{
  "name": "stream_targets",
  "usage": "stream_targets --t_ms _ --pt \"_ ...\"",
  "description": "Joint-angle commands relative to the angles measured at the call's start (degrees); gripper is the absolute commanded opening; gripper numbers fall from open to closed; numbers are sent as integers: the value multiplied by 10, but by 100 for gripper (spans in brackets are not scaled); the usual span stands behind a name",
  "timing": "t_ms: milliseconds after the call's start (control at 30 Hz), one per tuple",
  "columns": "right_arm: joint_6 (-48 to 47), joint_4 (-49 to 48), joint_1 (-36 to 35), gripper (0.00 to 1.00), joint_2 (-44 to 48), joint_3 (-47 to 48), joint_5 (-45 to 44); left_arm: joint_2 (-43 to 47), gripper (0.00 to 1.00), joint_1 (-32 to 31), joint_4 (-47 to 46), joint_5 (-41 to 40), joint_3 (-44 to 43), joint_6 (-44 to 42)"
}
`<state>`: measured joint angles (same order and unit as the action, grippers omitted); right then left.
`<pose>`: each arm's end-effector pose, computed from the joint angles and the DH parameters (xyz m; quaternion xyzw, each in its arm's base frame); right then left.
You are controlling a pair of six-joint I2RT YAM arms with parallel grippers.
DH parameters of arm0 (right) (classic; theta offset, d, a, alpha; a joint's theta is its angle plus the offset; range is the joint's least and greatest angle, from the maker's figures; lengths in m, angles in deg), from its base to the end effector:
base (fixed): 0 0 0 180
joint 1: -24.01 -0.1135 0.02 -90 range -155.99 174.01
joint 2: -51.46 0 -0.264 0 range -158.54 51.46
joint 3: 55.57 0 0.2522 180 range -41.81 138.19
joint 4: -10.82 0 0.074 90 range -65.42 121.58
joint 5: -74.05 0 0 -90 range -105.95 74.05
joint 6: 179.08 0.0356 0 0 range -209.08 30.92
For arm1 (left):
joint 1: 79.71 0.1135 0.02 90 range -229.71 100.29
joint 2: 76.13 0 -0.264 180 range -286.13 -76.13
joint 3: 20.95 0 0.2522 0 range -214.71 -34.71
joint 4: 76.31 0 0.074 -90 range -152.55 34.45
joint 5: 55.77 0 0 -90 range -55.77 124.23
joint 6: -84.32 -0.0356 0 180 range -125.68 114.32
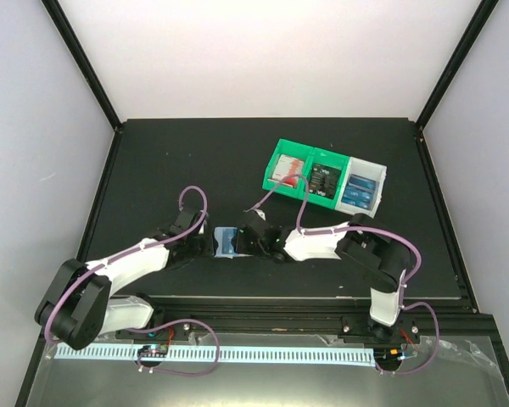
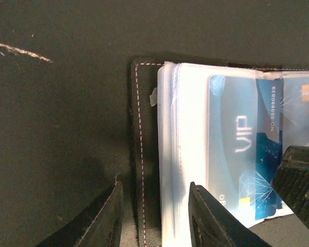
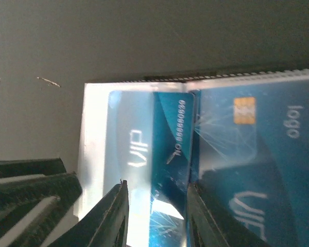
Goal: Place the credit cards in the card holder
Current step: Insert the credit card into the card holder.
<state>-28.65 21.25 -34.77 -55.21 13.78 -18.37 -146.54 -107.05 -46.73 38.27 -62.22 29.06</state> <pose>0.1930 0.3156 0.1324 0.0210 0.9324 0.3008 0.1993 0.1842 -0.0980 0.1458 -0.0526 0.9610 -0.1680 0.2133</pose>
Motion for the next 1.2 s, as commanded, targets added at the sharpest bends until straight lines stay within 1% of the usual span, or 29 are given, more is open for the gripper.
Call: stream_targets --t_ms 0,167,467,667,733,867,1000,1167 --pt "-32 31 0 34 -28 35 -6 -5 37 5 5 -9 3 5" --pt "-40 16 0 34 -40 44 19 -12 37 5 2 -6 2 1" --pt "-57 -18 0 34 -47 50 42 -26 35 5 -8 3 5 2" --pt "-43 -58 4 33 -44 38 80 -18 34 5 -4 -4 5 5" --pt "-42 -51 4 33 -35 34 65 -7 35 6 0 -16 7 9" --pt "-52 -21 4 33 -14 30 24 22 40 5 5 -19 10 12" --pt "-57 -5 3 33 2 24 4 49 41 5 8 -20 9 17" --pt "-59 49 3 34 4 40 -31 44 32 6 17 -49 6 21"
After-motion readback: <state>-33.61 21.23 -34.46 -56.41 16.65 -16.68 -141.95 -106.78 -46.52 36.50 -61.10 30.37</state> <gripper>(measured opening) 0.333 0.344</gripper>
